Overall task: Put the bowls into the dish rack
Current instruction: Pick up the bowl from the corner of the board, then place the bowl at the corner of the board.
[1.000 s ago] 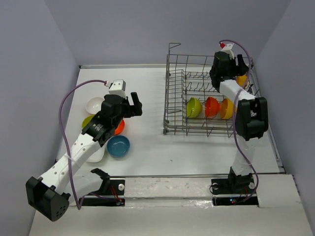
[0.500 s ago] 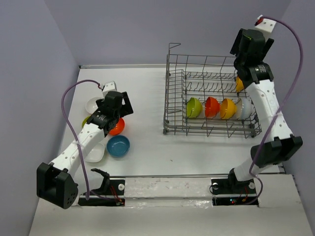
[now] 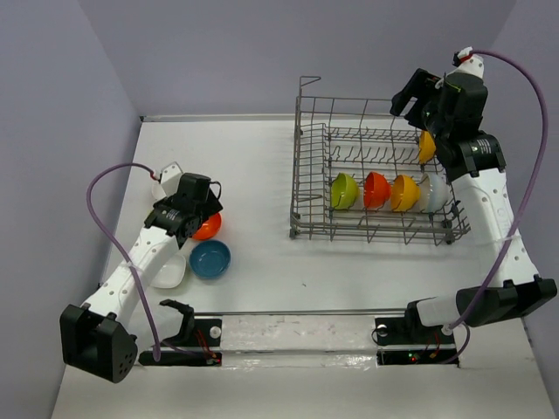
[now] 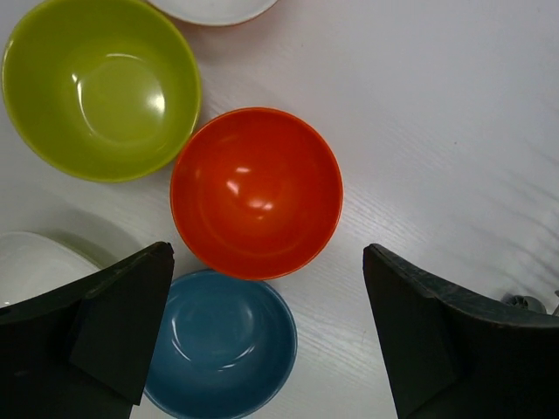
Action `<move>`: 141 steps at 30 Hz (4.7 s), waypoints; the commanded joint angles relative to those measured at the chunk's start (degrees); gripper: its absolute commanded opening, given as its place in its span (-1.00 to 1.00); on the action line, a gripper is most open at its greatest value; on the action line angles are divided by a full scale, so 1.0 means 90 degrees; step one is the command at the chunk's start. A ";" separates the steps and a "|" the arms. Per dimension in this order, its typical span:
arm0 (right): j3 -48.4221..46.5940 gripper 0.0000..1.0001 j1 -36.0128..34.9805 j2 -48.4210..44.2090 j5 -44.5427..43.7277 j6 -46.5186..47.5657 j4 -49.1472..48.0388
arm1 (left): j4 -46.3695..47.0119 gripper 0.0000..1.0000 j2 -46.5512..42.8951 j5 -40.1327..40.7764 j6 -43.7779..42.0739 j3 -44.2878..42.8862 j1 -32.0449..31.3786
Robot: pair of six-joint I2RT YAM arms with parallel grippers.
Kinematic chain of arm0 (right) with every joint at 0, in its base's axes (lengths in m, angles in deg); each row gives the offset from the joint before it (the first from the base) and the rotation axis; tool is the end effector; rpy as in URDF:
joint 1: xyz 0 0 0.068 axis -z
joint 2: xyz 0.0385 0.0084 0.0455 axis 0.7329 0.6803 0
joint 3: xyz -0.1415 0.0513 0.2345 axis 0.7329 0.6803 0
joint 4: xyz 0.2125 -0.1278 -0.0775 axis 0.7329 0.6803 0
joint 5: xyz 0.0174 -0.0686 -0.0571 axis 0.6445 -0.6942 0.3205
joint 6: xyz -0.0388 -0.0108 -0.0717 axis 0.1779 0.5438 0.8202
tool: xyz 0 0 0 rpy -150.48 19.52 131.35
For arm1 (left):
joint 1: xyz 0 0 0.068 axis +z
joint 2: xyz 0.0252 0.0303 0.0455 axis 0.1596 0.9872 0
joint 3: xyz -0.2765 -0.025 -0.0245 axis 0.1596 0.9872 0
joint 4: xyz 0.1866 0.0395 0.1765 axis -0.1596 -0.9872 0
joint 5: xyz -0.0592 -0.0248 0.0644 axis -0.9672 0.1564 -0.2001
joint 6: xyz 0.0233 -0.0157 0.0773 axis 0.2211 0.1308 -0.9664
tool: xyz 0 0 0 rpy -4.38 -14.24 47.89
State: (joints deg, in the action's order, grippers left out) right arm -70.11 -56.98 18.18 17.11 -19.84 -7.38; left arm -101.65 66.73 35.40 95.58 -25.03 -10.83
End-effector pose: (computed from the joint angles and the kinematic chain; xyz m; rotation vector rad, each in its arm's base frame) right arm 0.3127 0.0381 0.4880 0.3412 1.7458 0.1946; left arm 0.2406 -0.0544 0.2721 -0.6059 2.1297 -0.0535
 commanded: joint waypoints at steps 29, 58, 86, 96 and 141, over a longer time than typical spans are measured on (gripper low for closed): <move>-0.0147 0.67 -0.0058 -0.0231 0.1600 -0.0248 0.0042 | -0.0634 0.73 -0.1191 -0.1827 0.1746 0.1664 -0.0159; -0.0108 0.68 -0.0058 -0.0338 0.1473 -0.0141 0.0091 | 0.0205 0.29 0.1094 -0.1456 0.1092 0.0687 -0.0765; -0.0050 0.68 -0.0058 -0.0348 0.1512 -0.0102 0.0091 | 0.0537 -1.00 0.1670 -0.1583 0.0877 0.0570 -0.0863; -0.0030 0.68 -0.0058 -0.0368 0.1463 -0.0082 0.0091 | 0.0615 -1.00 0.2100 -0.1631 0.0731 -0.0143 -0.1116; -0.0010 0.69 -0.0058 -0.0436 0.1483 -0.0033 0.0130 | -0.0772 0.32 0.0617 -0.0860 0.1277 0.0510 -0.1498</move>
State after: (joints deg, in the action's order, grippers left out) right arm -70.11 -56.98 16.21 30.23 -21.02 -5.33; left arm -107.09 74.44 26.24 103.92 -23.24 -24.84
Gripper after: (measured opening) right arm 0.844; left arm 0.664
